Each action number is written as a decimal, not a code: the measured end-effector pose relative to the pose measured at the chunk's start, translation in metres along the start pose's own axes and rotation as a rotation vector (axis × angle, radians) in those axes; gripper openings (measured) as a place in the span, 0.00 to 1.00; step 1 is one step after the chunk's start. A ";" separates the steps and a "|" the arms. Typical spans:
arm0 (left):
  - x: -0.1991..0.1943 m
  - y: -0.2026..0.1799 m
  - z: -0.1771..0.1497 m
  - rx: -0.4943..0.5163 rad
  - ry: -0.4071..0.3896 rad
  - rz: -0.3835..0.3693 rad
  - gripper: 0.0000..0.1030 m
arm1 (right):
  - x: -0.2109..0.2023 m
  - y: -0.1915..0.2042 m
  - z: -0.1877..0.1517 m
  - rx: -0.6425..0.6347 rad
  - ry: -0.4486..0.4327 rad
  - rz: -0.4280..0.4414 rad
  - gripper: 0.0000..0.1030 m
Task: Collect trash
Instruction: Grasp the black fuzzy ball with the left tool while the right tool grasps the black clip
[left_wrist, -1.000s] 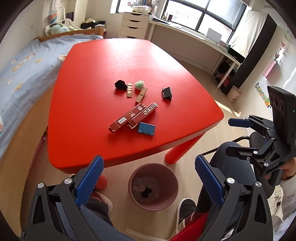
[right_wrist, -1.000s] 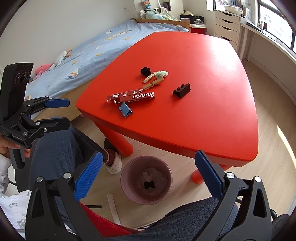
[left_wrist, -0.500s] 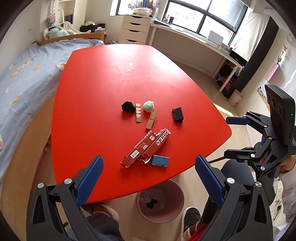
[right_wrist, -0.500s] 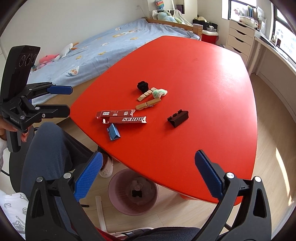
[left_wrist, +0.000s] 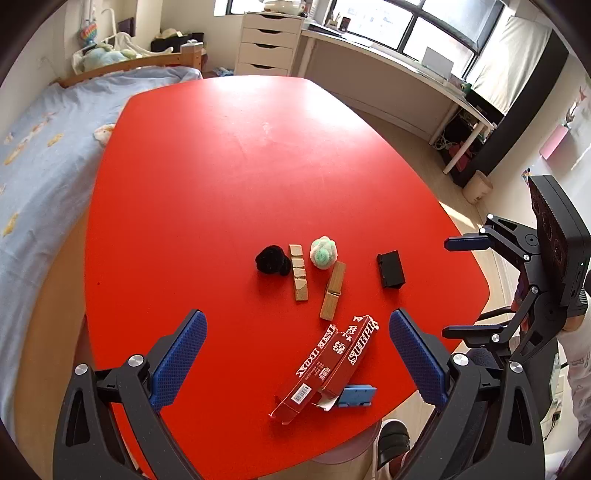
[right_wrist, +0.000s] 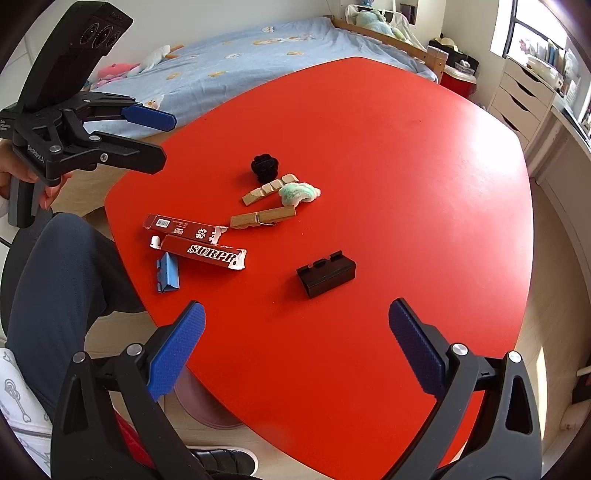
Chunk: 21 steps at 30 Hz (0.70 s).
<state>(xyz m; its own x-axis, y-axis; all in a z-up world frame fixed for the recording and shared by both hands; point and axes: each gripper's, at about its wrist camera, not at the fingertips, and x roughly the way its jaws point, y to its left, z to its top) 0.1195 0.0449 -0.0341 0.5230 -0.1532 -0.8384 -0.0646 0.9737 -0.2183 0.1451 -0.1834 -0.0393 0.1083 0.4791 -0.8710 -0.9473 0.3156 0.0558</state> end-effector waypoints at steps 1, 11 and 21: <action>0.005 0.002 0.003 0.003 0.010 0.006 0.92 | 0.004 -0.003 0.002 -0.010 0.009 0.002 0.95; 0.053 0.025 0.026 -0.005 0.092 0.015 0.92 | 0.033 -0.020 0.008 -0.048 0.039 0.050 0.95; 0.075 0.021 0.034 0.028 0.103 0.009 0.86 | 0.045 -0.022 0.012 -0.094 0.038 0.067 0.84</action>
<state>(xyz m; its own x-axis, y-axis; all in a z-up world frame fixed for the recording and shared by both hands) 0.1866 0.0601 -0.0843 0.4327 -0.1595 -0.8873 -0.0447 0.9792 -0.1978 0.1741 -0.1590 -0.0742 0.0339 0.4643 -0.8850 -0.9762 0.2050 0.0702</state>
